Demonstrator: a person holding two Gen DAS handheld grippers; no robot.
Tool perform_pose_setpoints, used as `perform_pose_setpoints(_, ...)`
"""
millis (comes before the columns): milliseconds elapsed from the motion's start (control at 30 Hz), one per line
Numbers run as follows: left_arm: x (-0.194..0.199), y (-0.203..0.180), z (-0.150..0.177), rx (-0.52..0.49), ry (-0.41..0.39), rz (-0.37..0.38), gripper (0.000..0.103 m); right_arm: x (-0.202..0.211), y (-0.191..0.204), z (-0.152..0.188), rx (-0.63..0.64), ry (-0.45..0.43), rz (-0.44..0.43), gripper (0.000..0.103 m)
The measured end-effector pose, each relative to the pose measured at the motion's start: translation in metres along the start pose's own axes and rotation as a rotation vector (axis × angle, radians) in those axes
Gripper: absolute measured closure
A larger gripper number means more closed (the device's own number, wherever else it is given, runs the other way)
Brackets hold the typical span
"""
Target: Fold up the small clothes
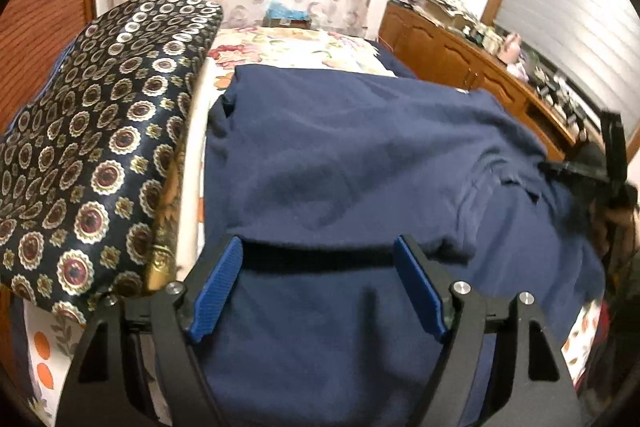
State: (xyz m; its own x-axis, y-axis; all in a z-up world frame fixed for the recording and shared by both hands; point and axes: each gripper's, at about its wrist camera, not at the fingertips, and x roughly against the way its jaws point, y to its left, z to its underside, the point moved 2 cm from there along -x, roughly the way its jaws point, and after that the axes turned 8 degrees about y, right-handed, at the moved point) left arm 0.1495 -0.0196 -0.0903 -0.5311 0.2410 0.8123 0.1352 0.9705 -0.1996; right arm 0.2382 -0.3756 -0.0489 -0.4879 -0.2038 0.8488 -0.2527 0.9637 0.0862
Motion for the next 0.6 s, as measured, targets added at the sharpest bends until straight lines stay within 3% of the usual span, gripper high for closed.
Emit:
perform_pose_setpoints(233,-0.005,0.000,-0.001,0.009,-0.001,-0.051,0.026,-0.015,0.000,-0.002,0.001,0.029,0.020,0.061)
perform_pose_setpoints(433,-0.009,-0.003,-0.007,0.035,-0.015,-0.043,0.027,-0.014,0.001,-0.004,0.016,0.022,0.032,0.065)
perform_pose_setpoints(500,-0.007,-0.002,-0.009,0.042,-0.029,-0.042,0.047,-0.015,0.003,-0.005,0.025,0.022,0.037,0.069)
perform_pose_setpoints(600,-0.009,0.005,-0.013,0.073,-0.028,-0.038,0.055,-0.017,0.006,-0.007,0.034,0.022,0.043,0.082)
